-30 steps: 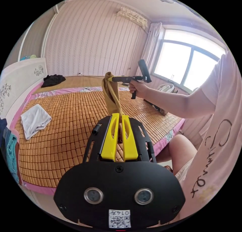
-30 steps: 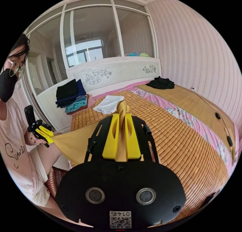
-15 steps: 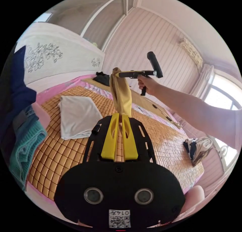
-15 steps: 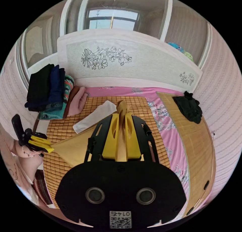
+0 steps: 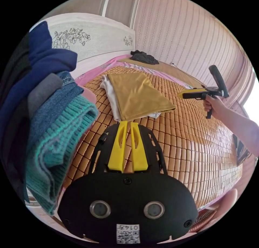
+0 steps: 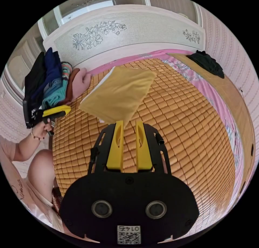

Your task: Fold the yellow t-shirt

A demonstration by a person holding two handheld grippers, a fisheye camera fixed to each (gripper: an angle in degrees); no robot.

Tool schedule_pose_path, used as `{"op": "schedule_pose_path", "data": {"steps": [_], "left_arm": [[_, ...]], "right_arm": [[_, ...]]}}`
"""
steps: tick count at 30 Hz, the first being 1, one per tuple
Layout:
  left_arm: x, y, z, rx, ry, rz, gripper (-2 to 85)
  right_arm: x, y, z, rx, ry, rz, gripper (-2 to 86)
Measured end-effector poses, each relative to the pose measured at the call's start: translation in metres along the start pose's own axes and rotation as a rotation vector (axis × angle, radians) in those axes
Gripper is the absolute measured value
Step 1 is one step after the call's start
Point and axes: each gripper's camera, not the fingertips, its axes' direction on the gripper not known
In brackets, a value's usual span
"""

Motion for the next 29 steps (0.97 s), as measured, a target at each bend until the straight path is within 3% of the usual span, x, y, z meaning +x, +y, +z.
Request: {"op": "schedule_pose_path", "data": {"steps": [5,8,13,16,22,29], "left_arm": [[0.096,0.045,-0.039,-0.013,0.123,0.186,-0.8],[0.185,0.073,-0.054,-0.014,0.249,0.334,-0.7],[0.372,0.111,-0.067,0.007,0.612,0.561,2.8],[0.486,0.121,-0.076,0.002,0.795,0.713,5.3],[0.716,0.137,-0.086,0.050,0.994,0.939,5.5],[0.948,0.166,-0.102,0.067,0.977,1.120,5.1]], "right_arm": [[-0.033,0.192,-0.099,0.044,0.238,0.156,8.0],[-0.048,0.314,-0.166,0.112,0.408,0.386,9.9],[-0.081,0.503,-0.271,0.214,0.817,0.870,10.6],[-0.092,0.574,-0.321,0.283,0.913,1.048,11.0],[-0.096,0.668,-0.385,0.522,0.911,1.210,11.8],[-0.089,0.731,-0.404,0.720,0.742,1.360,12.8]]}}
